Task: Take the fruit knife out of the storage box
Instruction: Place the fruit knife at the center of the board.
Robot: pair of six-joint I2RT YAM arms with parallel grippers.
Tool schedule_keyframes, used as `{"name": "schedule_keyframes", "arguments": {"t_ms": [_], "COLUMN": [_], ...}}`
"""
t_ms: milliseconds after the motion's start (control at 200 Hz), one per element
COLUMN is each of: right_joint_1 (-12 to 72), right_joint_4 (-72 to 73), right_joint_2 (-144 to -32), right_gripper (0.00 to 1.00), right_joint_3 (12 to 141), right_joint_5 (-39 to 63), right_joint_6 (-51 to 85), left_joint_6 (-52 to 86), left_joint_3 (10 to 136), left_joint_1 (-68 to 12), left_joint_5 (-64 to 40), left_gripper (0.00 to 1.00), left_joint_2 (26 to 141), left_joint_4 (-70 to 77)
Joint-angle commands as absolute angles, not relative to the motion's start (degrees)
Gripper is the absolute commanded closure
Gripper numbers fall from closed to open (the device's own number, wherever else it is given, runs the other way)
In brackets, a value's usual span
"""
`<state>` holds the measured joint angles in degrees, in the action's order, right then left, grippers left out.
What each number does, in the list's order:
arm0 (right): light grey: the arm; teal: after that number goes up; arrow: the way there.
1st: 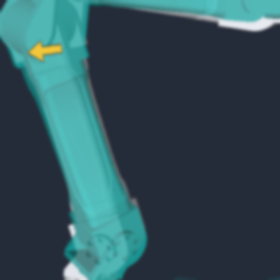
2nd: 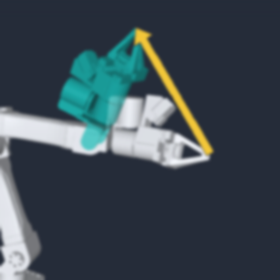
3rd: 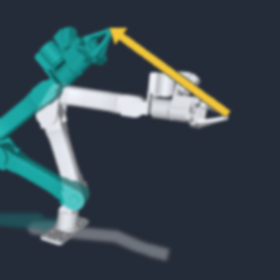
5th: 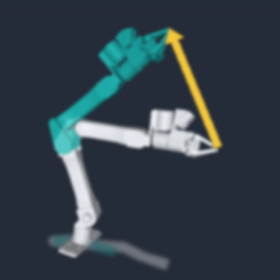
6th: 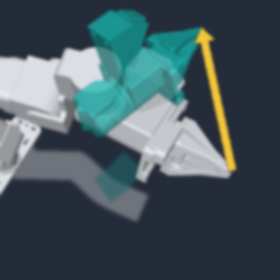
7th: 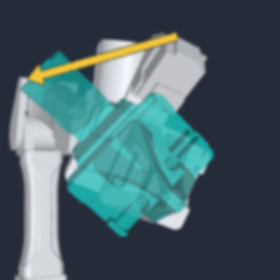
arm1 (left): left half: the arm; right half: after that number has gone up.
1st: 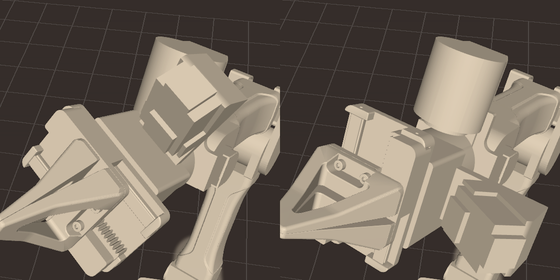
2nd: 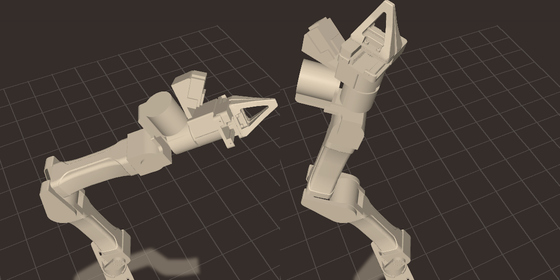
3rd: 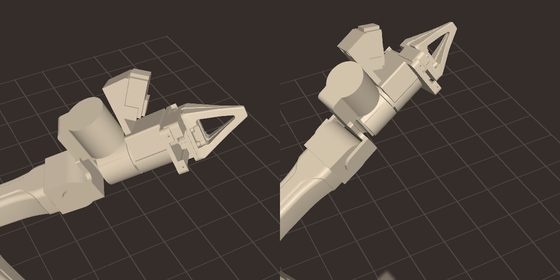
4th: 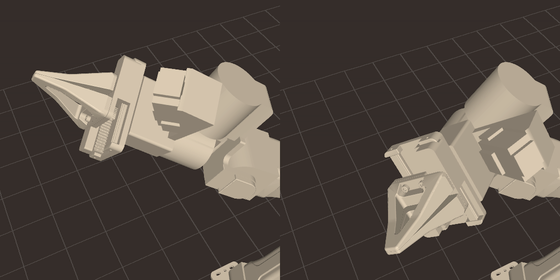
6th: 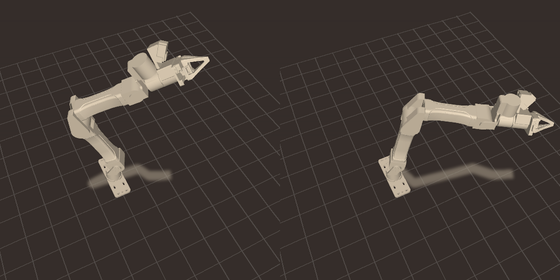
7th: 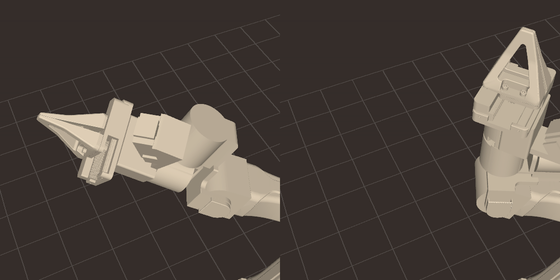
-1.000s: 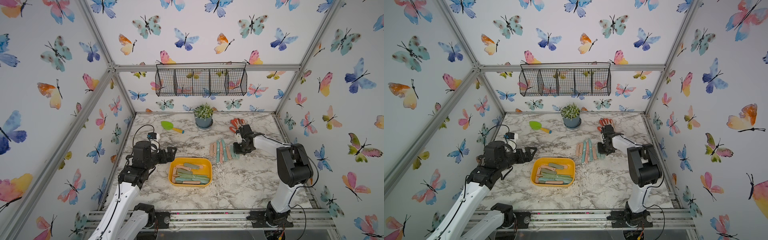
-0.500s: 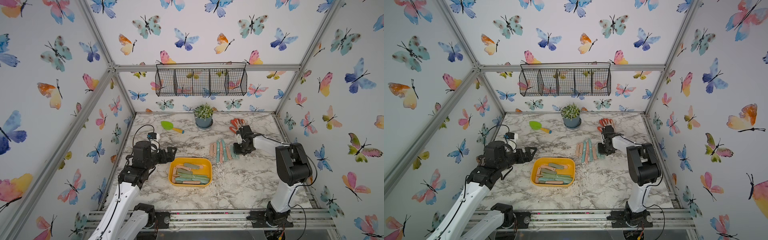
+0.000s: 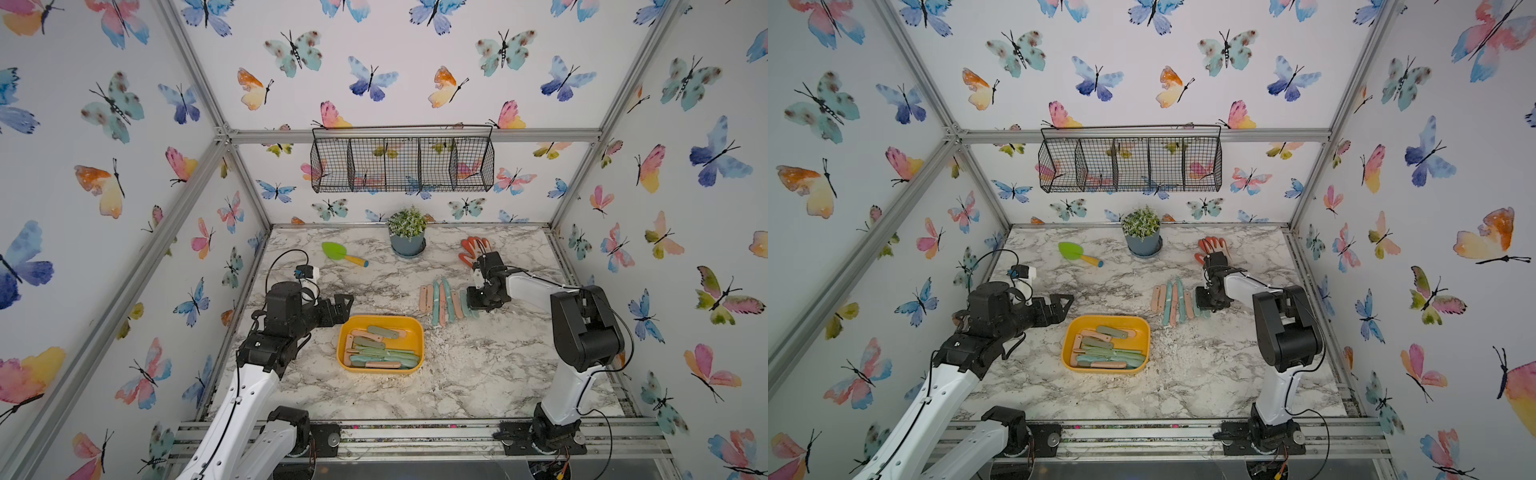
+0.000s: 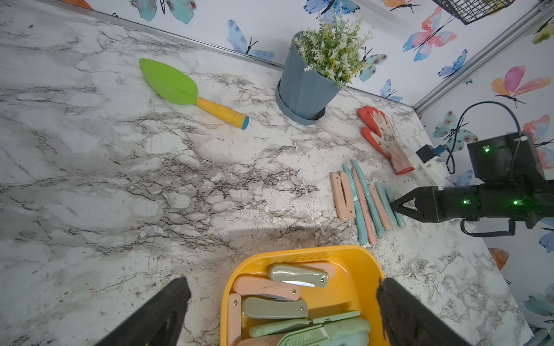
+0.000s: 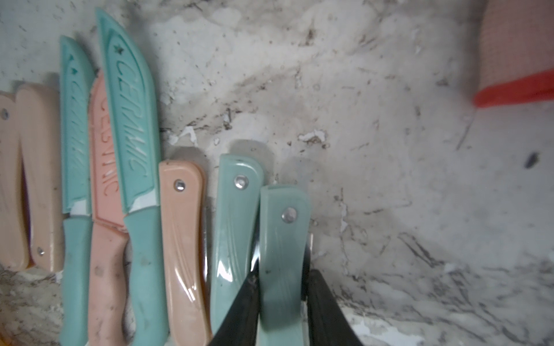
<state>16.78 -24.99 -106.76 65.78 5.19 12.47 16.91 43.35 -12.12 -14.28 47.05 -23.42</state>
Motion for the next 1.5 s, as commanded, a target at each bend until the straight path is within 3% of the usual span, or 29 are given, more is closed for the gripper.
{"name": "schedule_keyframes", "arguments": {"t_ms": [0, 566, 741, 1031, 1246, 1497], "right_joint_1": [16.35, 16.35, 16.35, 17.33, 24.65, 41.0], "right_joint_4": [-25.02, -25.0, -22.92, -15.15, -9.03, -10.13], "right_joint_2": [-106.72, -100.52, -94.83, -82.59, -76.16, -79.81], "right_gripper": [0.69, 0.65, 0.57, 0.55, 0.51, 0.44], "right_joint_3": [64.87, 65.22, 63.78, 58.9, 55.15, 57.63], "right_joint_5": [5.48, 3.48, 3.96, 10.79, 16.72, 16.09], "right_joint_6": [13.09, 13.66, 12.7, 6.67, -0.16, -9.84], "left_joint_6": [16.17, 16.17, 16.0, 16.65, 17.14, 17.64], "left_joint_3": [42.89, 42.89, 43.4, 43.95, 44.27, 44.56], "left_joint_1": [-12.39, -12.39, -12.39, -12.39, -12.22, -12.13], "left_joint_5": [-13.97, -13.68, -11.43, -2.3, 0.4, 3.4], "left_gripper": [0.01, 0.02, 0.02, 0.01, 0.02, 0.02], "left_joint_2": [46.74, 46.68, 46.19, 44.16, 43.86, 43.68], "left_joint_4": [-23.02, -23.03, -23.81, -25.62, -26.36, -27.14]}}
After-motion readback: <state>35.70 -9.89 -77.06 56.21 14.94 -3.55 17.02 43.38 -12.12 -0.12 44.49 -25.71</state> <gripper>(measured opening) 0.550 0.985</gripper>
